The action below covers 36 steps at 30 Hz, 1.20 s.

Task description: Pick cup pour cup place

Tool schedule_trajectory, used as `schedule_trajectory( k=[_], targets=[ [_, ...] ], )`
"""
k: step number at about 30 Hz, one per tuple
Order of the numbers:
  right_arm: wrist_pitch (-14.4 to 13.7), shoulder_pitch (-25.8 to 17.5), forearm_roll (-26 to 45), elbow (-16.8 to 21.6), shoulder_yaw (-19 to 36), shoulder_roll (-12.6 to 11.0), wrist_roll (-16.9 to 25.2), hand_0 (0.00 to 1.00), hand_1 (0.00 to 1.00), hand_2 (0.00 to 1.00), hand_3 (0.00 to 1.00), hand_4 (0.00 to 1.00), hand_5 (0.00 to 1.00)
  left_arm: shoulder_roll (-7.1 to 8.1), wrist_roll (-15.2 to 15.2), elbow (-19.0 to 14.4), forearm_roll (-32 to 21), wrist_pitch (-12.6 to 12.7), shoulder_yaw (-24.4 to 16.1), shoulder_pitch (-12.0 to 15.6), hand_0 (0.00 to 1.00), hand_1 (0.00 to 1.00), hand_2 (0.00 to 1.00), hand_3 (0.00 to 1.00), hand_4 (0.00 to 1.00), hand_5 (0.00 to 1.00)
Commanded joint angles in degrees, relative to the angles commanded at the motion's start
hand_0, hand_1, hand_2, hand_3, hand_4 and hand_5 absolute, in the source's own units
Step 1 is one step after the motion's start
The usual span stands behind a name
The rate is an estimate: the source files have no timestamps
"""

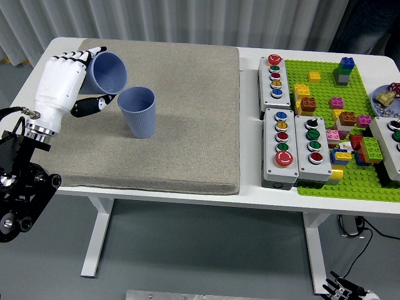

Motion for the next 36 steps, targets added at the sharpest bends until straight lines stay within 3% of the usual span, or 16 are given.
schedule_trajectory(
  k=[16,23,28,36],
  targets=[
    [-0.04,-0.30,0.46,0.00,-0.25,-0.07,0.26,0.765,0.694,0.727,0.618,0.237,0.148,3.41,3.03,0.90,0.00,2.22,7.22,-3.61,0.467,0.530,0.667,0.636,0.366,0.002],
    [-0.03,-0.13,1.00,0.00,-0.53,-0.23,0.63,0.765,0.693,0.726,0.618,0.237,0.147,4.47,4.98,2.75,0.00,4.25,9.84,-5.39,0.468,0.531,0.667,0.637,0.358,0.002],
    [-0.03,-0.08,1.24,0.00,-0.64,-0.37,0.79,0.765,0.694,0.726,0.618,0.237,0.148,5.91,6.34,3.86,0.00,5.96,13.53,-6.56,0.469,0.532,0.662,0.631,0.349,0.002],
    [-0.03,0.10,1.46,0.00,-0.71,-0.46,0.99,0.765,0.694,0.726,0.618,0.237,0.149,6.88,9.08,5.35,0.00,8.11,18.29,-8.13,0.471,0.532,0.660,0.628,0.342,0.002]
  ],
)
